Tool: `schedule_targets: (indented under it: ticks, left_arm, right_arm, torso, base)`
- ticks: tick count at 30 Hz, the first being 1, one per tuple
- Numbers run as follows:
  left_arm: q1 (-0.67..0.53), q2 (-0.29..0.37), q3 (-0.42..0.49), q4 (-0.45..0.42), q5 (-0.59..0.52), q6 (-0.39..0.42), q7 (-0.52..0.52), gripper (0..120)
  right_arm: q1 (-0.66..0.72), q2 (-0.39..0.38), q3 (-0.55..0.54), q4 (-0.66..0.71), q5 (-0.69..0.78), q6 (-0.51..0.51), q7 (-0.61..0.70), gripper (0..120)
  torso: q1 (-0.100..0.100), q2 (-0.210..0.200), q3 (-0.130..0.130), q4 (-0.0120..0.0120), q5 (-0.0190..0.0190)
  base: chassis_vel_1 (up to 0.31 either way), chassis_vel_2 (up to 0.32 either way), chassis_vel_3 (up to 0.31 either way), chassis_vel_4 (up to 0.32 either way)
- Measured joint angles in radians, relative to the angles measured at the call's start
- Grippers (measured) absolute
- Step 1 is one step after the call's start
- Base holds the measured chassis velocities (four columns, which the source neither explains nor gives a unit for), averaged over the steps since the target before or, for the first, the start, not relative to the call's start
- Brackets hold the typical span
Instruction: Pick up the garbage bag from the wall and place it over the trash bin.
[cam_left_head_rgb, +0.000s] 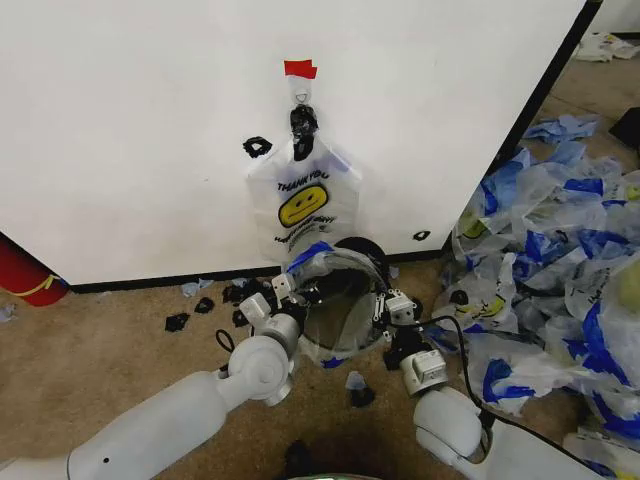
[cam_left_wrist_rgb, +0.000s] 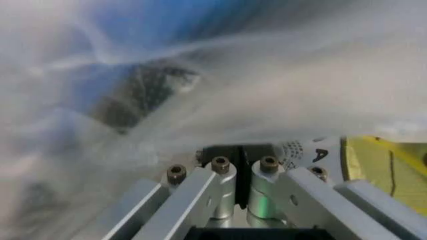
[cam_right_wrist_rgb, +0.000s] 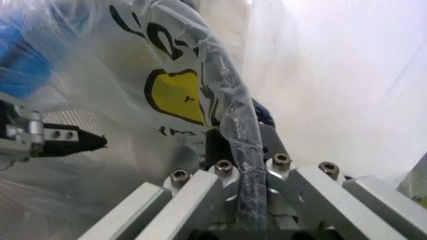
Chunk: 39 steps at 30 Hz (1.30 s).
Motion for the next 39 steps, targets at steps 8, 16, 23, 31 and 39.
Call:
schedule_targets:
  ticks: [8, 16, 23, 31, 39]
  left_arm:
    - [0.008, 0.03, 0.007, -0.061, -0.017, 0.001, -0.007, 0]
    - [0.031, 0.067, 0.001, -0.106, -0.023, 0.003, -0.008, 0]
    - [0.061, 0.128, -0.041, -0.184, -0.037, 0.006, -0.008, 0]
    - [0.14, 0.217, -0.193, -0.28, -0.039, 0.02, 0.022, 0]
    - [0.217, 0.265, -0.332, -0.332, -0.017, 0.029, 0.05, 0]
  right_arm:
    - [0.009, 0.012, 0.007, -0.028, 0.036, -0.012, 0.018, 0]
    - [0.007, 0.038, 0.029, -0.047, 0.093, -0.032, 0.051, 0]
    - [-0.001, 0.059, 0.045, -0.047, 0.155, -0.043, 0.075, 0]
    - [-0.004, 0.083, 0.05, -0.007, 0.303, -0.034, 0.103, 0]
    - [0.007, 0.138, 0.03, 0.026, 0.522, 0.01, 0.126, 0]
  torso:
    - [0.0, 0.0, 0.0, 0.0, 0.0001]
    - [0.0, 0.0, 0.0, 0.0, 0.0]
    - [0.0, 0.0, 0.0, 0.0, -0.0001]
    - [0.0, 0.0, 0.0, -0.0001, -0.0002]
    - [0.0, 0.0, 0.0, 0.0002, 0.0]
  base:
    - [0.0, 0.0, 0.0, 0.0]
    - [0.0, 0.0, 0.0, 0.0]
    - [0.0, 0.0, 0.0, 0.0]
    - [0.0, 0.0, 0.0, 0.0]
    - [0.0, 0.0, 0.0, 0.0]
